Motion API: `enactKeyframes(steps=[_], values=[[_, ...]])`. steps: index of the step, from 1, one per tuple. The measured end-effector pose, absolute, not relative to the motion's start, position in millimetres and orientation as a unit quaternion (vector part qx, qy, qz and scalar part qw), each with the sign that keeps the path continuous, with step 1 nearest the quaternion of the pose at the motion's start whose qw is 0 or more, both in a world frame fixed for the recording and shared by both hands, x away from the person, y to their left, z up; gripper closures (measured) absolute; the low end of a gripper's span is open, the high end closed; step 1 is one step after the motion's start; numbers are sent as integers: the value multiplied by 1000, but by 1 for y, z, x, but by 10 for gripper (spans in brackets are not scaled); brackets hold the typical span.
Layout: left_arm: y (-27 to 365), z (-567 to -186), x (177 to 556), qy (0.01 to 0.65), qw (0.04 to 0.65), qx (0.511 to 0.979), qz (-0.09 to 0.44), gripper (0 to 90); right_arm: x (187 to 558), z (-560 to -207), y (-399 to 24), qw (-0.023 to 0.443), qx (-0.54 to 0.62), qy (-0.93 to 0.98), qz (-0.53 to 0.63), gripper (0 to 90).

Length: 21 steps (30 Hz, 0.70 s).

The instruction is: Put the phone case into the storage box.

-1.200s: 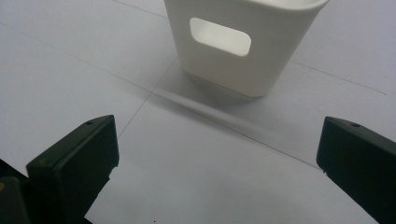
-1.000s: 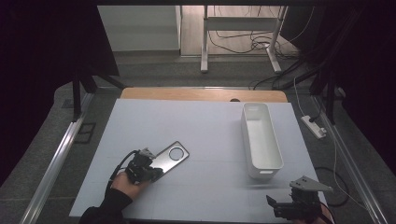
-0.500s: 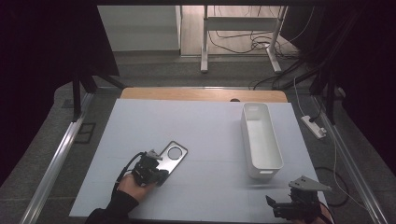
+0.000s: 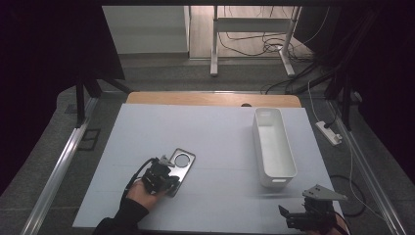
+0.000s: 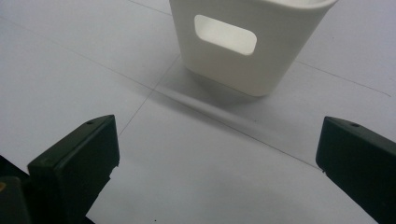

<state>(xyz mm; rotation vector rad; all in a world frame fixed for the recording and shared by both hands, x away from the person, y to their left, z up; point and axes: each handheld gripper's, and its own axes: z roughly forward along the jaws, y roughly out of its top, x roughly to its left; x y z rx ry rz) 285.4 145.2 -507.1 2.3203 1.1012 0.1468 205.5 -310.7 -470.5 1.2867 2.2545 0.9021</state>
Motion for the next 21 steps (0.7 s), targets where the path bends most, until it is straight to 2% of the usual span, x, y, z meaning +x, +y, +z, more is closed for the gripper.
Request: enactKeyframes(steps=[9, 10, 11, 12, 13, 14, 15, 16, 17, 20, 21], values=[[149, -498, 285, 413, 282, 863, 76, 890, 206, -471, -311, 196, 458, 806, 321, 0], [151, -497, 286, 416, 280, 861, 79, 867, 206, -471, -311, 196, 458, 806, 321, 0], [154, -496, 286, 418, 278, 861, 84, 827, 205, -471, -311, 196, 458, 806, 321, 0], [156, -494, 287, 423, 277, 858, 90, 698, 205, -471, -311, 196, 458, 805, 321, 0], [159, -493, 287, 424, 273, 858, 95, 698, 205, -471, -311, 196, 458, 805, 321, 0], [162, -491, 287, 429, 274, 855, 101, 658, 205, -471, -311, 196, 458, 805, 321, 1], [167, -489, 288, 436, 275, 850, 109, 565, 206, -471, -311, 195, 458, 806, 322, 2], [167, -489, 288, 436, 275, 850, 109, 524, 206, -471, -311, 195, 458, 806, 322, 2], [169, -489, 288, 442, 276, 846, 113, 524, 206, -471, -311, 195, 458, 806, 321, 3], [177, -488, 290, 454, 280, 838, 119, 370, 205, -471, -310, 196, 456, 807, 320, 3], [181, -489, 292, 461, 282, 833, 116, 276, 205, -471, -310, 196, 456, 807, 320, 4]])
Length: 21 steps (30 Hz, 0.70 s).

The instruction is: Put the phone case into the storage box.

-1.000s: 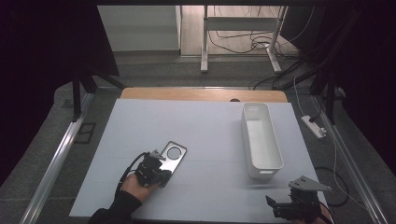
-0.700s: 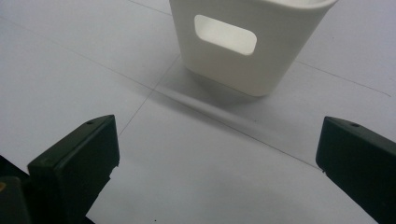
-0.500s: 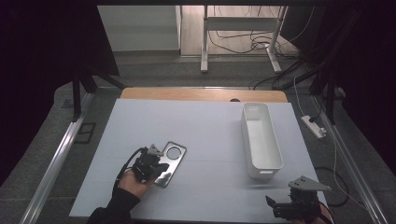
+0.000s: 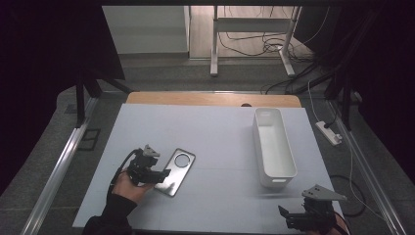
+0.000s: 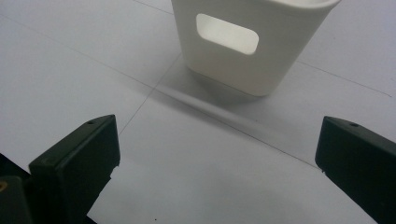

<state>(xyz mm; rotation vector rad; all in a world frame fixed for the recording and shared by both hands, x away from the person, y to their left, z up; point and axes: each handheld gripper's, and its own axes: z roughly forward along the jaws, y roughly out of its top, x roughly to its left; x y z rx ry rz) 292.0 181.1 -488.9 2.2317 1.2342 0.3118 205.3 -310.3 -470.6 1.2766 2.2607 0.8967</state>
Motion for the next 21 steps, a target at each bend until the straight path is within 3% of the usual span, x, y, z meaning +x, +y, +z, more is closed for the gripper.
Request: enactKeyframes(steps=[2, 9, 21], values=[[184, -489, 292, 465, 285, 830, 114, 253, 205, -471, -310, 196, 456, 807, 320, 4], [195, -493, 297, 486, 289, 820, 93, 12, 205, -471, -310, 196, 456, 807, 320, 4], [192, -500, 304, 484, 261, 831, 89, 0, 205, -471, -310, 196, 456, 807, 321, 4]])
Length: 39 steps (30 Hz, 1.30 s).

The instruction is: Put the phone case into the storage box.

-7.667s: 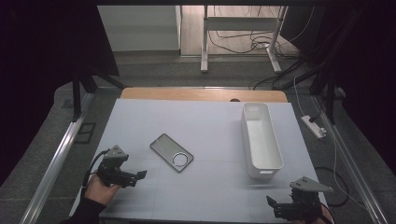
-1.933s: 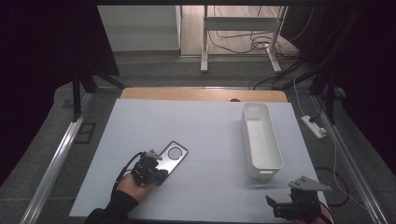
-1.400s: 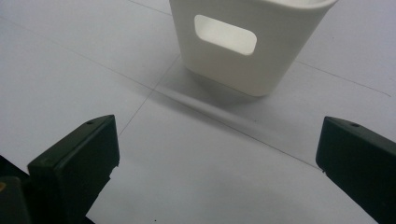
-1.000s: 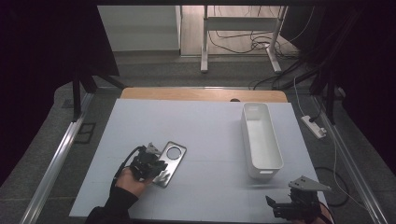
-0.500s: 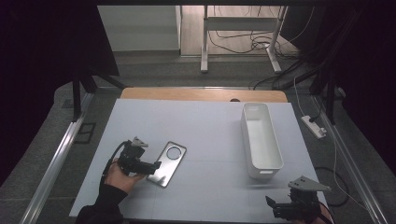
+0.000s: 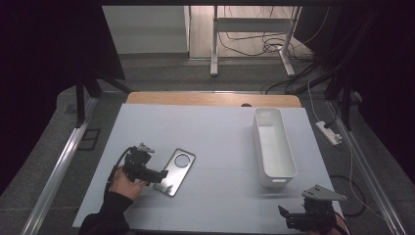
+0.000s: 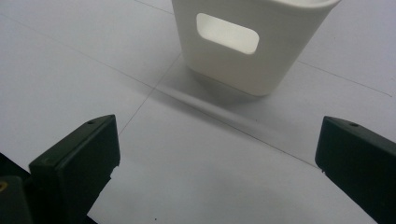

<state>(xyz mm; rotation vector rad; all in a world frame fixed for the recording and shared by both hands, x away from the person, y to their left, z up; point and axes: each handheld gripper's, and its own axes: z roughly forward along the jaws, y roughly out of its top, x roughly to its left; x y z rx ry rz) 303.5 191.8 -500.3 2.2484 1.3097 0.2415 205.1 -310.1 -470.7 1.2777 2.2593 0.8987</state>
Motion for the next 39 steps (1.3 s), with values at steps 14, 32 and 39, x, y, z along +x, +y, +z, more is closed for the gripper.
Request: enactKeyframes(steps=[14, 32, 39], values=[[178, -531, 309, 471, 207, 855, 72, 0, 205, -471, -310, 195, 456, 807, 321, 4], [188, -521, 304, 480, 240, 841, 66, 663, 205, -471, -310, 196, 450, 810, 321, 4], [187, -521, 305, 487, 250, 836, 46, 854, 205, -471, -309, 196, 449, 811, 321, 4]])
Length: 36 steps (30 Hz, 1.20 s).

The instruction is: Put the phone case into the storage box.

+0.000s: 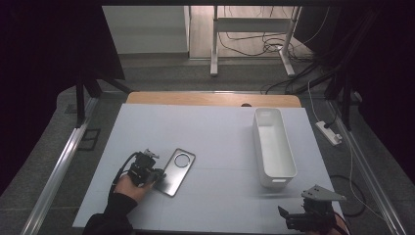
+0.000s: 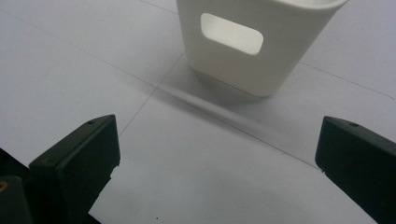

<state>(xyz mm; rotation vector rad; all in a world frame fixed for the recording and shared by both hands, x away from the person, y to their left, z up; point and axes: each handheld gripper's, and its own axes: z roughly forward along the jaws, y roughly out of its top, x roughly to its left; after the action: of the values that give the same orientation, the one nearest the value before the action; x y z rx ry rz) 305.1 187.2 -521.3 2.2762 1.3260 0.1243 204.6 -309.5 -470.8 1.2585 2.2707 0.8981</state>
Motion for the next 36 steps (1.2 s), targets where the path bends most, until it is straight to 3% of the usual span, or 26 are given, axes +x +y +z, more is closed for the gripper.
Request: enactKeyframes(steps=[12, 36], values=[[195, -525, 307, 490, 279, 825, 30, 891, 205, -470, -309, 196, 450, 810, 320, 5], [199, -492, 269, 455, 375, 800, 113, 890, 203, -468, -312, 184, 434, 811, 347, 0]])
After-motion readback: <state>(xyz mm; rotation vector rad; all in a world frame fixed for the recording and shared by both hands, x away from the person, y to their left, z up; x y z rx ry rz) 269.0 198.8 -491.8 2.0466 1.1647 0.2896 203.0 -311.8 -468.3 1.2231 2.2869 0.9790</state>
